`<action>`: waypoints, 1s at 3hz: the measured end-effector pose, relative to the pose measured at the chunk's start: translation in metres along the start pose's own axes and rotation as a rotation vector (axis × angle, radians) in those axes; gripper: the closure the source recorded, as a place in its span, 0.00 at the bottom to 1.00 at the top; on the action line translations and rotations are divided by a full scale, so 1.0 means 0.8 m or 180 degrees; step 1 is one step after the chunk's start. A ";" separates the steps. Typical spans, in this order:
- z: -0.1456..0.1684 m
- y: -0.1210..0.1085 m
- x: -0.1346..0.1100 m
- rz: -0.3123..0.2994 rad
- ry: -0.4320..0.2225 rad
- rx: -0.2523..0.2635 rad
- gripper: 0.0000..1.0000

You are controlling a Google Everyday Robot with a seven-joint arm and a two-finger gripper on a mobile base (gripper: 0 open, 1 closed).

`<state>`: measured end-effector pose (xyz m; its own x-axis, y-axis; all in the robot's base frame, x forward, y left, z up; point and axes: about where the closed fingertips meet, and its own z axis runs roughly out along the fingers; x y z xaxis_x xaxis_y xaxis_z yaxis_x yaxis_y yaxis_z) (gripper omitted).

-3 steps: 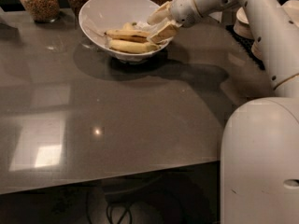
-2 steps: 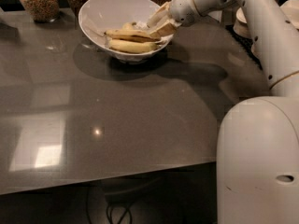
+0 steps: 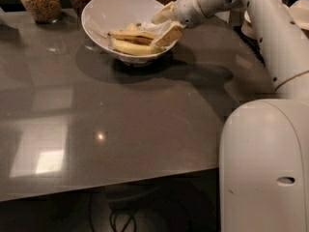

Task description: Pick banana from white bowl

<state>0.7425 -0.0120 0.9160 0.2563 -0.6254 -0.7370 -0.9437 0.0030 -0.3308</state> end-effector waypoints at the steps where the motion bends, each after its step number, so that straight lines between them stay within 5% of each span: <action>1: 0.001 0.000 0.000 0.0002 0.0004 -0.0007 0.38; 2: 0.003 -0.003 0.002 0.0004 0.0019 -0.0014 0.55; 3: 0.000 -0.006 0.001 -0.0016 0.0047 -0.0016 0.52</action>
Offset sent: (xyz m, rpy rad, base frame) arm 0.0060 -0.0068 0.0037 -0.0112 -0.0026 -0.0083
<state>0.7471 -0.0122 0.9169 0.2581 -0.6369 -0.7265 -0.9434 -0.0041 -0.3315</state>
